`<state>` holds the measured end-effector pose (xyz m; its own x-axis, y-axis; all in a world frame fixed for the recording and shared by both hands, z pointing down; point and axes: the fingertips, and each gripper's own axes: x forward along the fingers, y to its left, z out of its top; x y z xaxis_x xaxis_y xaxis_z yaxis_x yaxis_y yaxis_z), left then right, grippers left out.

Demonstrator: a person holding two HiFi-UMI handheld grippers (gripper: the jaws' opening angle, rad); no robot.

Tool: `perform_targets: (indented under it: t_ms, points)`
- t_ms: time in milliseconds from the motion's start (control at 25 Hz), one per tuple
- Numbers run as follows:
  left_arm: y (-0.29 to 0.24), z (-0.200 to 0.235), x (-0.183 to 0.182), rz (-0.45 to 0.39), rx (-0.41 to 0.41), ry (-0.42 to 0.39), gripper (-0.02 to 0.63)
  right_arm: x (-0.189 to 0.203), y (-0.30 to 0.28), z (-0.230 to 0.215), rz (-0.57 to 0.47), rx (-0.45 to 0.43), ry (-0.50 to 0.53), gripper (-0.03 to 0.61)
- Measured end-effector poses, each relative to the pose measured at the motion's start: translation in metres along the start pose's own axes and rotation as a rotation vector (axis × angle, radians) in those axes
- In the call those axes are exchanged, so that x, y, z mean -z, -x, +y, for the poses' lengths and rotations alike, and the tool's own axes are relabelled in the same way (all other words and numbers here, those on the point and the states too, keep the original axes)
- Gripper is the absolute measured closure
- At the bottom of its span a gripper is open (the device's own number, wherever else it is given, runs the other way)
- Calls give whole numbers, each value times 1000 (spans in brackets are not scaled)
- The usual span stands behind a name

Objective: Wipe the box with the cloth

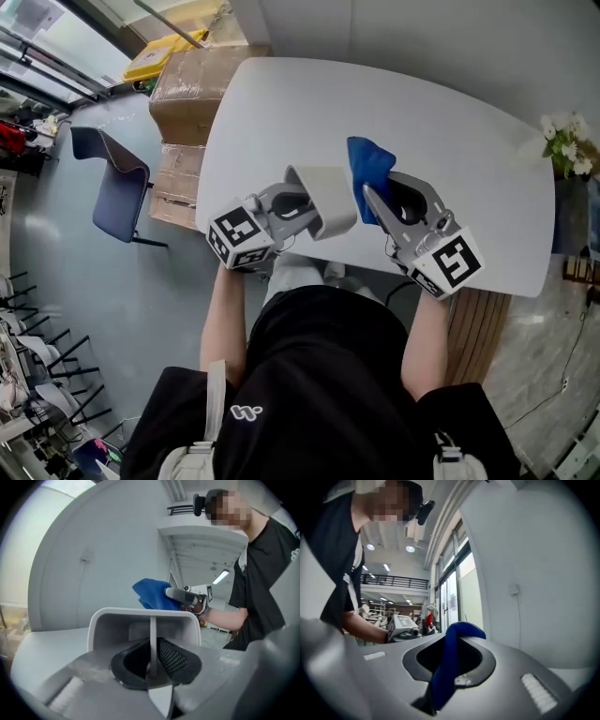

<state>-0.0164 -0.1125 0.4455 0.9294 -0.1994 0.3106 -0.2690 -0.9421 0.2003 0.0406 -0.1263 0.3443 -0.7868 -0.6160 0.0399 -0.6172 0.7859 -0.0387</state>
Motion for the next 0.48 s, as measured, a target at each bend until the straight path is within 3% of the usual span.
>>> perform_targets:
  t_ms: [200, 480]
  points:
    - [5, -4, -9, -38, 31, 3, 561, -12, -1, 48, 52, -284, 80, 525]
    - [7, -13, -20, 1, 84, -56, 561, -8, -5, 80, 107, -434, 101, 525]
